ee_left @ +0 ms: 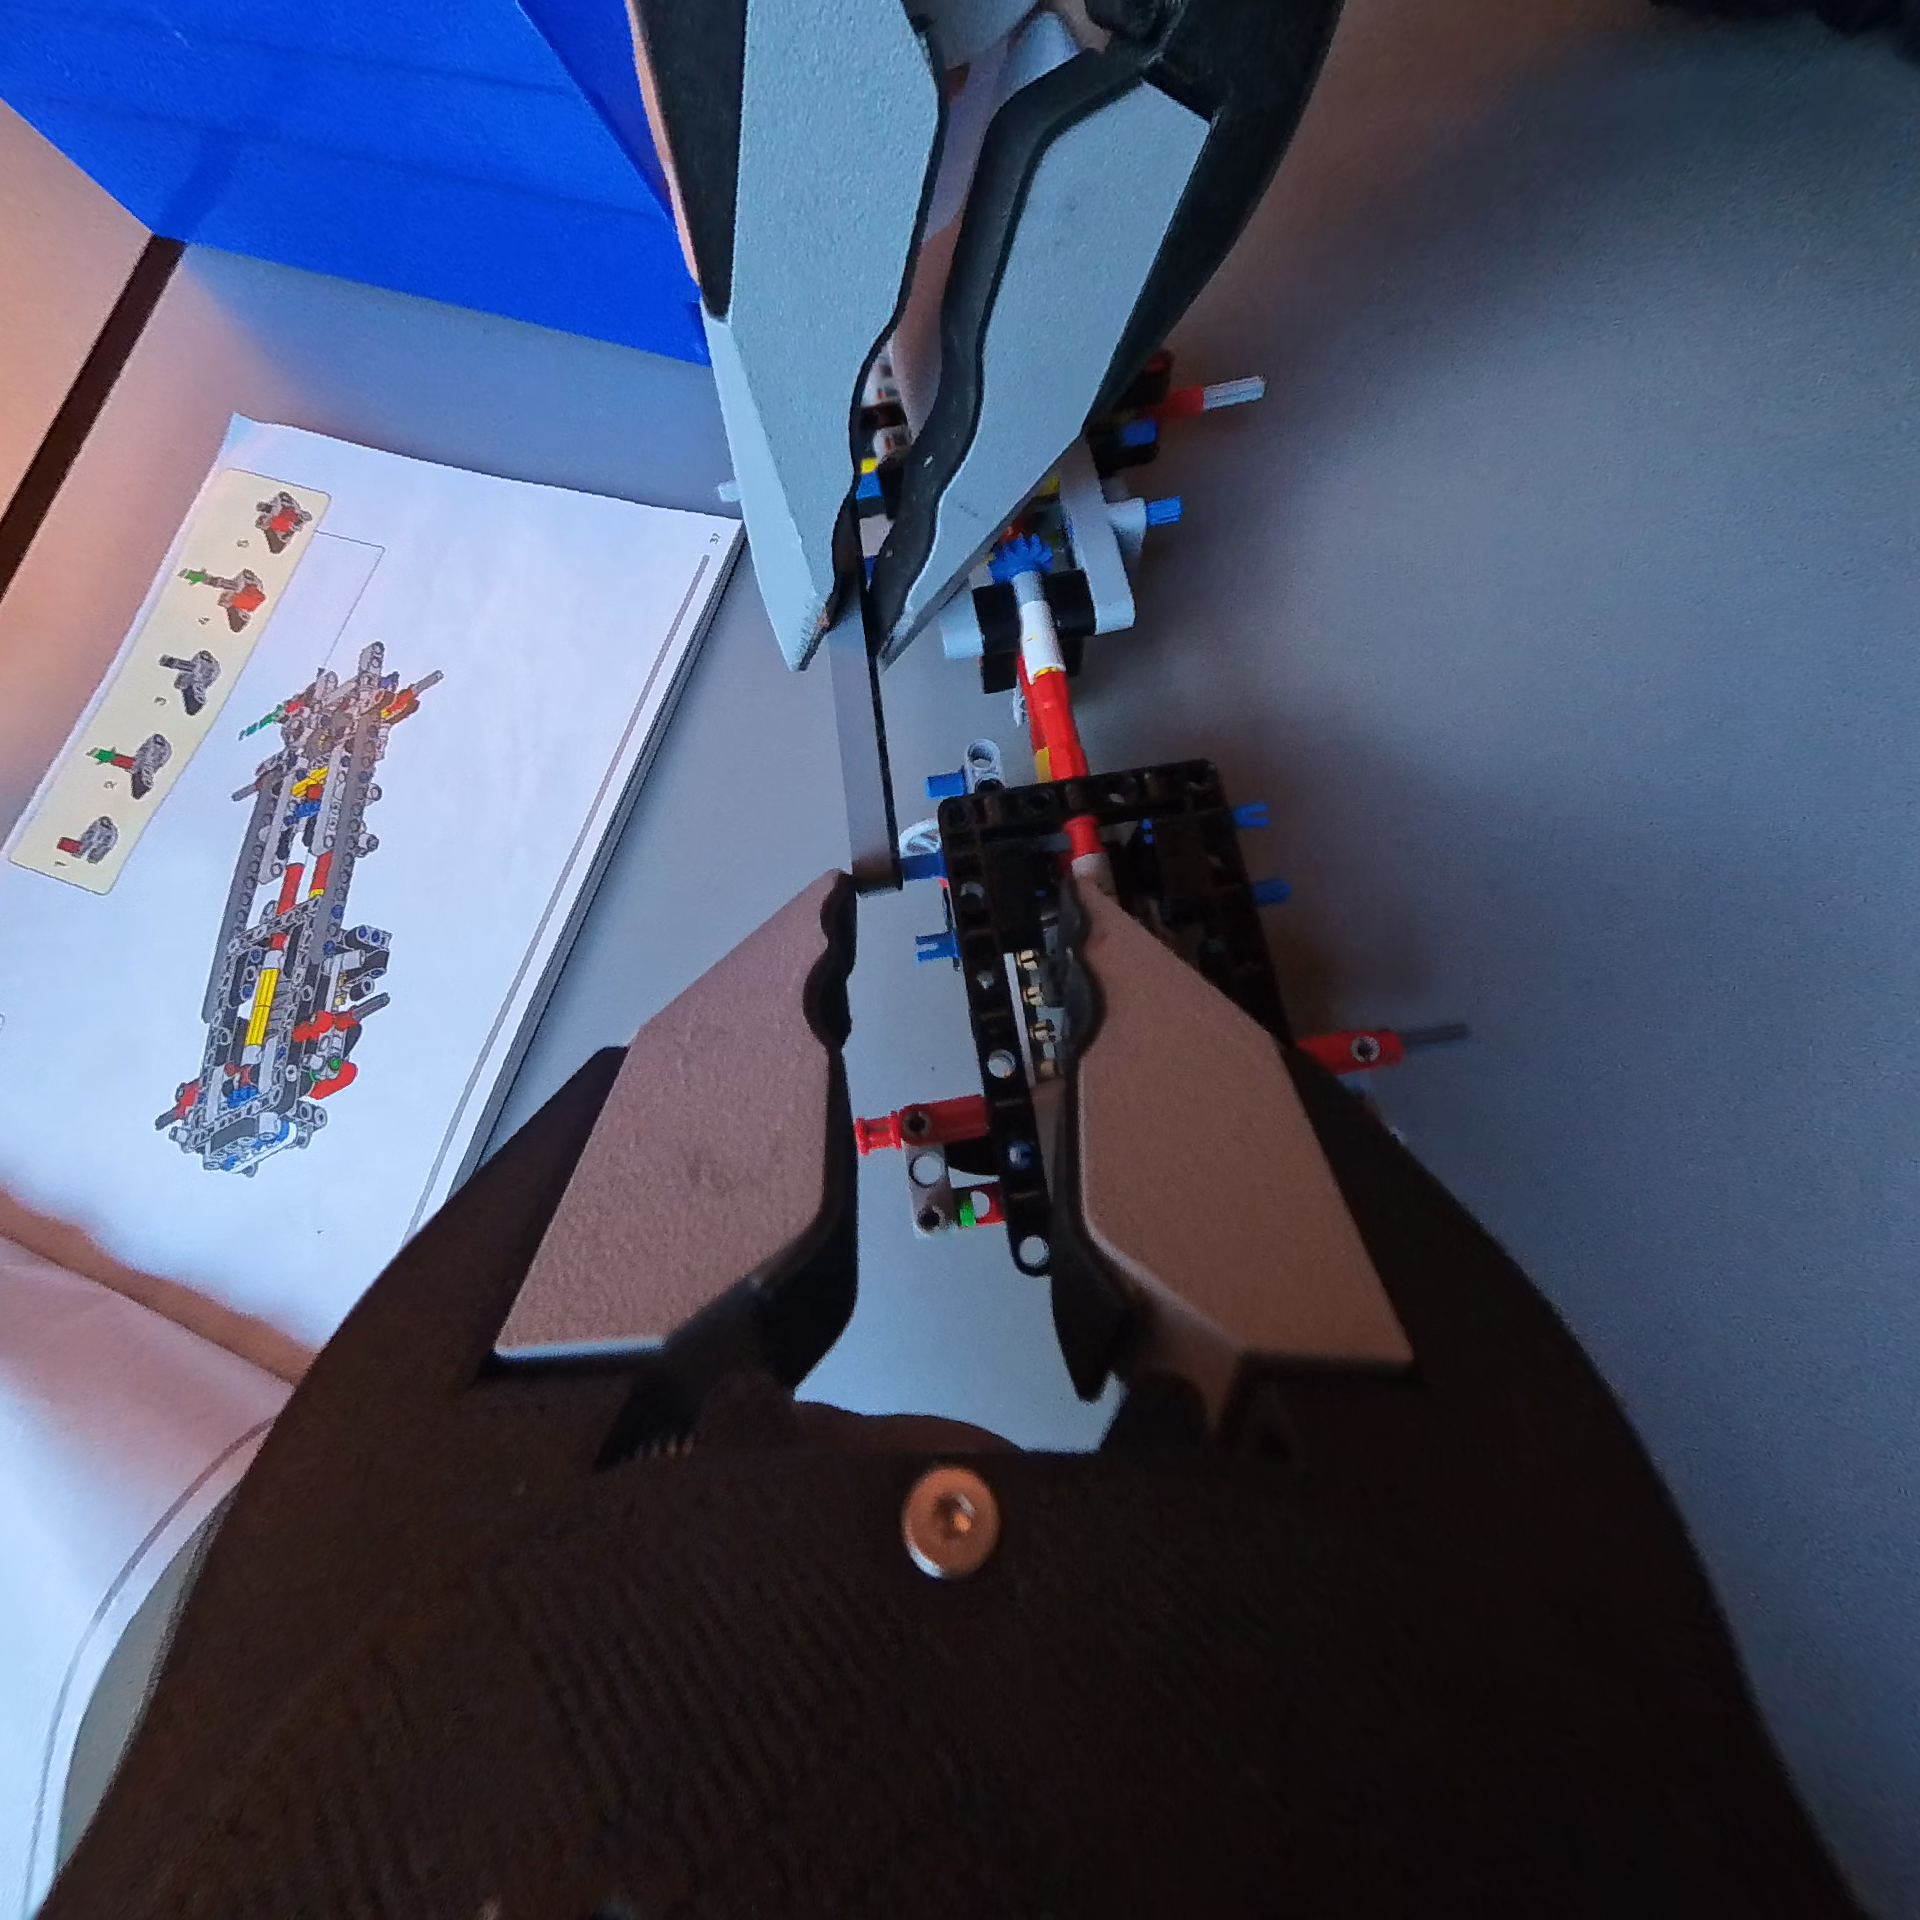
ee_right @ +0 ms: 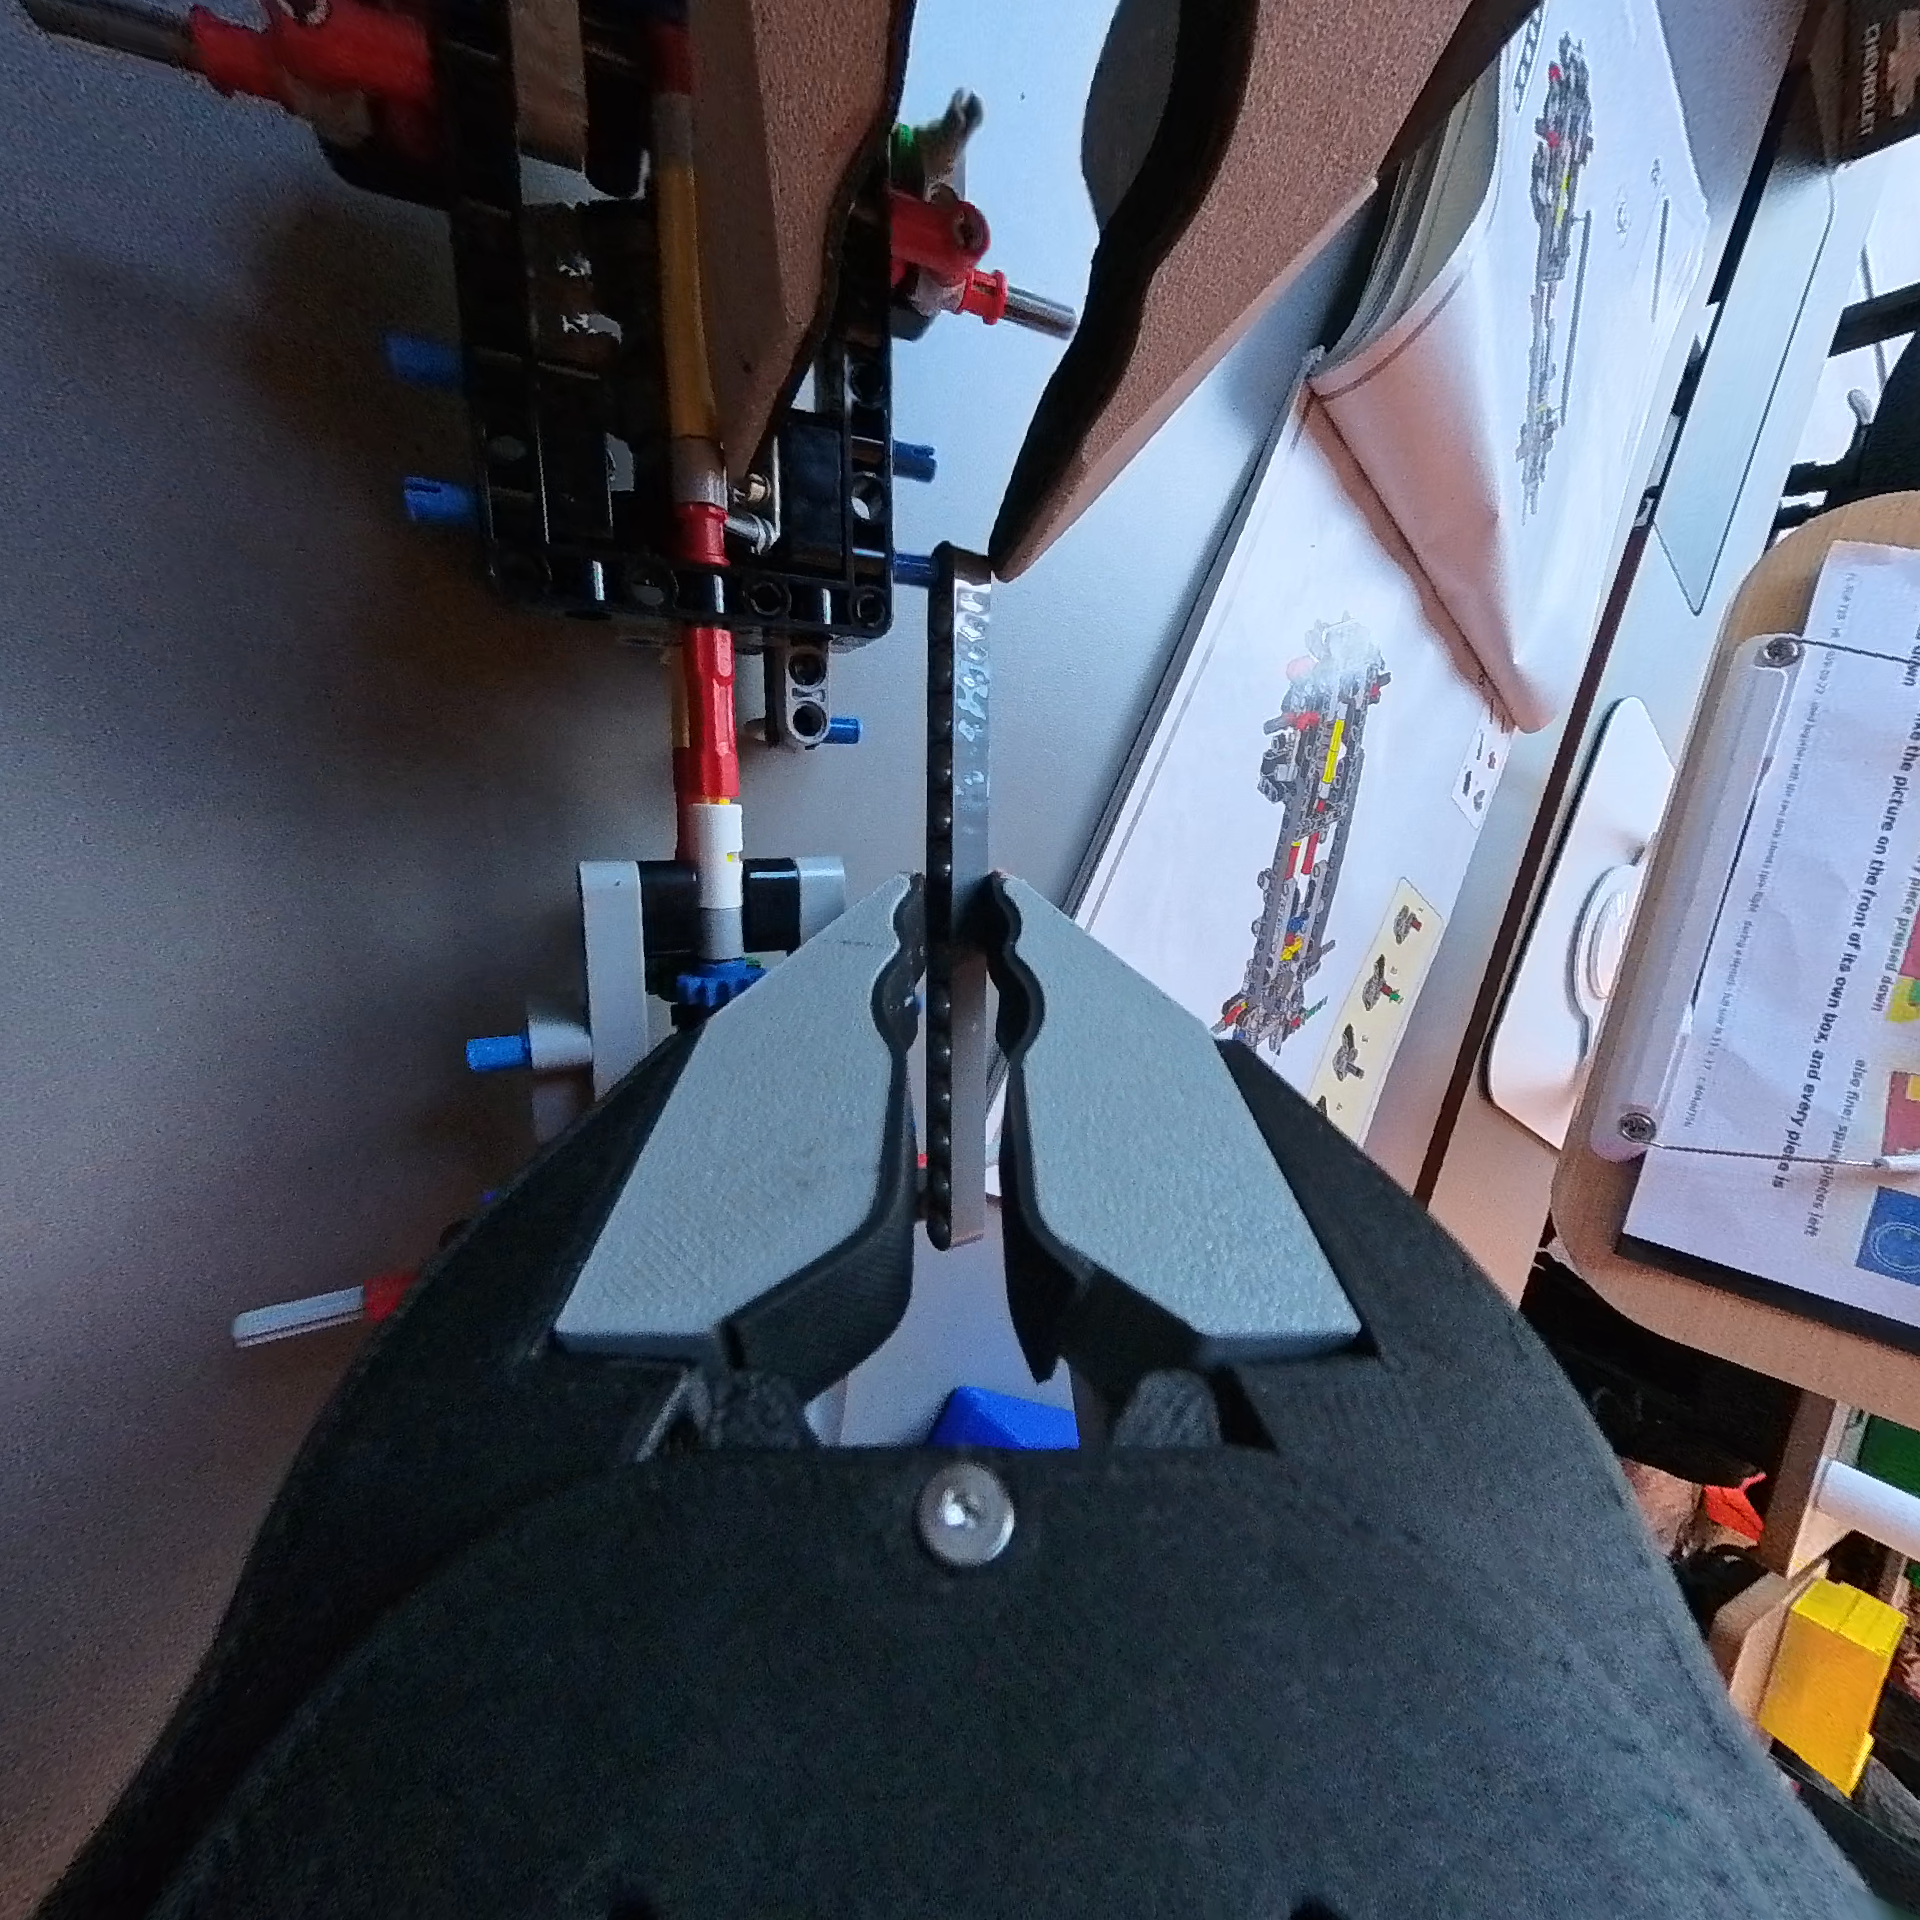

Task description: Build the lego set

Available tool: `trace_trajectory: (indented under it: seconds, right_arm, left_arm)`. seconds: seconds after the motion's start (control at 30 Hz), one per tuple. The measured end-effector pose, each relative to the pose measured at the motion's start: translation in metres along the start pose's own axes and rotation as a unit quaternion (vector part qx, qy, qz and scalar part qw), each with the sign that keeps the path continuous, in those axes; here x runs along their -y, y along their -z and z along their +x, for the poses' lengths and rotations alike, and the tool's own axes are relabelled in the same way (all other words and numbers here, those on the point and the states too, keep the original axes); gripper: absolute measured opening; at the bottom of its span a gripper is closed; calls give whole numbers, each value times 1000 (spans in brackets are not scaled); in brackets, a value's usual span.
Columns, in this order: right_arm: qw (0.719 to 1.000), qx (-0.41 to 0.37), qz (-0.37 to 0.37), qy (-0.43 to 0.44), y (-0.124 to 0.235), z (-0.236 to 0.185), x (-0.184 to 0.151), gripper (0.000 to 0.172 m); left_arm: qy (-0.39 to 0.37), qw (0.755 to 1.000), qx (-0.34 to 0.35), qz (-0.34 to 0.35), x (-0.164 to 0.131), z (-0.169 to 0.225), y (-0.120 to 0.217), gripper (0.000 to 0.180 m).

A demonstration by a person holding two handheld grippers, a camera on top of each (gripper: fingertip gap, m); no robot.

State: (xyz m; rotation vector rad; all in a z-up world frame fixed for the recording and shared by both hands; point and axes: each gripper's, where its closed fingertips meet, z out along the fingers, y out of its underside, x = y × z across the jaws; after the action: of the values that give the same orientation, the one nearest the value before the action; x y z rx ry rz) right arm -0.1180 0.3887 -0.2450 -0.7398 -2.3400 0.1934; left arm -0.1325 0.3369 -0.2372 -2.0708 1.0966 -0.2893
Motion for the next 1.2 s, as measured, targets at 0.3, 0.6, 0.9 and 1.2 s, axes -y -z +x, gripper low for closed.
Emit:
trace_trajectory:
  seconds: [0.3, 0.6, 0.9, 1.2]
  right_arm:
    - [1000, 4, -6, 4, -1, -3, 1, 8]
    - [1000, 3, -9, 5, 0, -3, 3, 8]
    - [1000, 4, -8, 9, 2, -5, 3, 8]
    - [1000, 2, -13, 20, 3, -9, 3, 8]
  left_arm:
    - [-1, 1000, -7, 10, 3, 7, 7, 39]
    - [6, 1000, -14, -24, 1, 19, 1, 50]
    - [34, 998, -20, -39, 6, 39, 4, 91]
    - [17, 997, -2, -79, -7, 32, -7, 79]
